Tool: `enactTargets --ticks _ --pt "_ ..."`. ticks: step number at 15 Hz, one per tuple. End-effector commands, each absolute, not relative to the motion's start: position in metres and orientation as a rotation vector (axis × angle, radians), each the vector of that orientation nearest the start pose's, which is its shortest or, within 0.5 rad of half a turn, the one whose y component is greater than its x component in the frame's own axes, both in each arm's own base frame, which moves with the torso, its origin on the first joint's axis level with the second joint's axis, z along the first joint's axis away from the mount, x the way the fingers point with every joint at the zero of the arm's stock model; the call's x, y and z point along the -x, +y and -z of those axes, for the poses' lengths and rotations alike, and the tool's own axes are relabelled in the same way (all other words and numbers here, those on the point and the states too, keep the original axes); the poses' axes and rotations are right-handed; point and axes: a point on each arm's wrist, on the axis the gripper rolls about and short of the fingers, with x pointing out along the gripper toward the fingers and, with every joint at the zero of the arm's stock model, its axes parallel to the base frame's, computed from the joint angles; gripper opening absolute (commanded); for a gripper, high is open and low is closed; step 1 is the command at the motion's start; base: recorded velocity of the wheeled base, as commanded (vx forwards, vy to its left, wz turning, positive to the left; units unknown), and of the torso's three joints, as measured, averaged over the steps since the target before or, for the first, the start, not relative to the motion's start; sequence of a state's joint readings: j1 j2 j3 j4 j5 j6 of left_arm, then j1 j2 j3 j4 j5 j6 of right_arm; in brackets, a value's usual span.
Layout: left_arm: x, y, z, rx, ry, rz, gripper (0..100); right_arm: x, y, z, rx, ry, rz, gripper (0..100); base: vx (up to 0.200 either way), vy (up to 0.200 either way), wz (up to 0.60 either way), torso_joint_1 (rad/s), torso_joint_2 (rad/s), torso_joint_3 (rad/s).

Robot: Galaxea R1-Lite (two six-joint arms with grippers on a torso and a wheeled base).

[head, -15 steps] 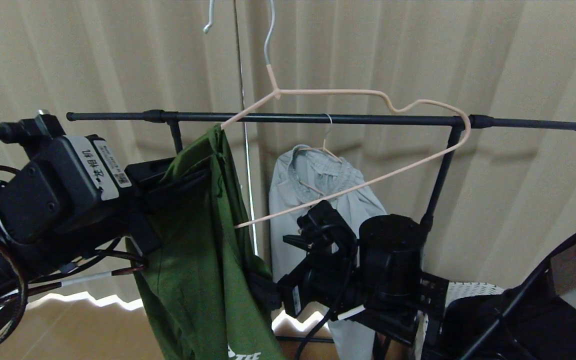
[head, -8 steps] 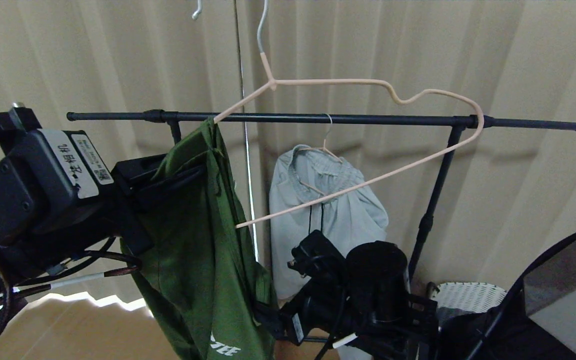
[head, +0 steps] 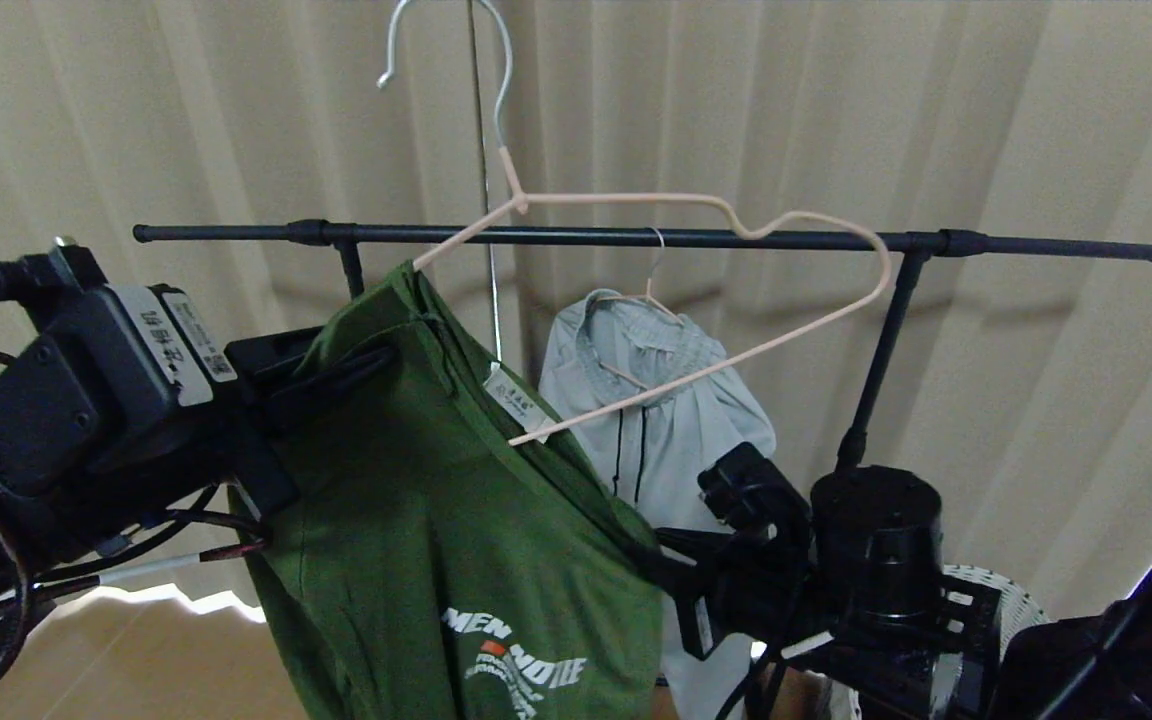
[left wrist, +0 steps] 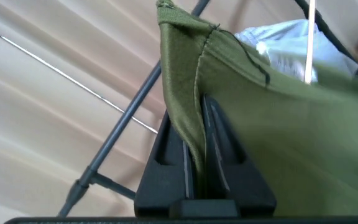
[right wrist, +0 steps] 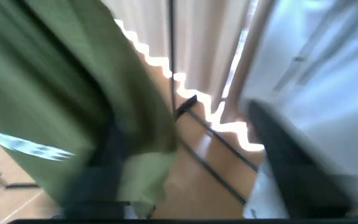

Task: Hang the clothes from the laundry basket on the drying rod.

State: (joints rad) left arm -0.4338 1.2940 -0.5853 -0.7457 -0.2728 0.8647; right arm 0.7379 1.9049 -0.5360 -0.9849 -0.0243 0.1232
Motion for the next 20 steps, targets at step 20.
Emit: enactTargets --ticks 20 --pt "-0.178 -0.045 -0.163 -1.085 -0.049 0.551 0 -0.28 0.139 -0.154 -0.068 0.206 -0.44 0 0.0 0.0 0.0 0.0 0.0 0.0"
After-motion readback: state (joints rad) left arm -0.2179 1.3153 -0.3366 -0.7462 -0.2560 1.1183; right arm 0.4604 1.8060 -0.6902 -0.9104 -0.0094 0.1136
